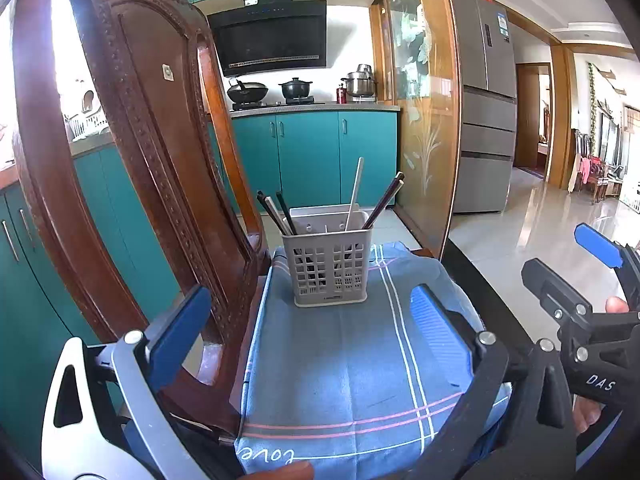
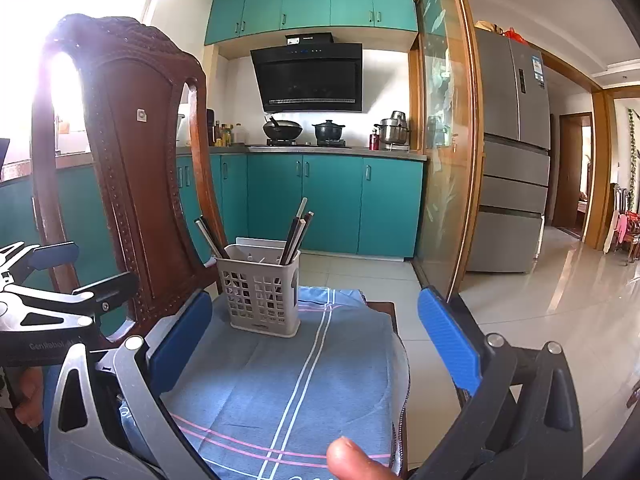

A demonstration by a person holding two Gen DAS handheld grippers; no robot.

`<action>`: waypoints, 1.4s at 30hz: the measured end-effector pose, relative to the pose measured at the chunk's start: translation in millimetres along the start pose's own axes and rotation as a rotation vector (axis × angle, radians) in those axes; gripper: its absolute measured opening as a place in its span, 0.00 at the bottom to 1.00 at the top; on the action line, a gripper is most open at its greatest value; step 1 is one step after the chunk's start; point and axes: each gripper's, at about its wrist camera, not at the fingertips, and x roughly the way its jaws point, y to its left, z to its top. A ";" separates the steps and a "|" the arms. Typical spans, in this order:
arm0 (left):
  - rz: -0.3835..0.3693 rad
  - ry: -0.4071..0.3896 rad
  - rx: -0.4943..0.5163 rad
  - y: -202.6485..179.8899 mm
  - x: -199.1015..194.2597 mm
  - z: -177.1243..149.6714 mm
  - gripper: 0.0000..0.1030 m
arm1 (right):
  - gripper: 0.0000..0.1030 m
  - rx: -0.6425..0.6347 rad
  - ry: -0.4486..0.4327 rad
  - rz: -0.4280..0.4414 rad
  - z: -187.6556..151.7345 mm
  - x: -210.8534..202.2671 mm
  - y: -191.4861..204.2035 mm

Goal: Organize utensils

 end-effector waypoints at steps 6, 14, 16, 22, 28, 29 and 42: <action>-0.002 0.005 0.004 -1.6 3.1 0.9 0.96 | 0.97 -0.002 -0.001 0.002 0.1 -0.7 -0.9; -0.003 0.008 0.001 -2.7 2.4 0.6 0.96 | 0.97 -0.011 -0.001 0.010 -0.9 -2.3 1.6; -0.004 0.009 0.001 -2.7 2.3 0.5 0.97 | 0.97 -0.015 -0.002 0.009 -1.2 -2.0 2.6; -0.002 0.008 -0.002 -2.1 3.1 -0.6 0.96 | 0.97 -0.018 0.001 0.011 -0.5 0.8 5.4; -0.014 0.019 -0.010 0.0 6.9 0.3 0.96 | 0.97 -0.018 0.003 0.009 -0.9 2.0 5.3; -0.017 0.022 -0.013 0.1 7.6 0.4 0.96 | 0.97 -0.017 0.005 0.009 -1.1 2.7 4.8; -0.103 0.235 -0.074 -2.6 88.2 -25.7 0.97 | 0.97 0.152 0.311 -0.115 -37.3 114.8 -55.1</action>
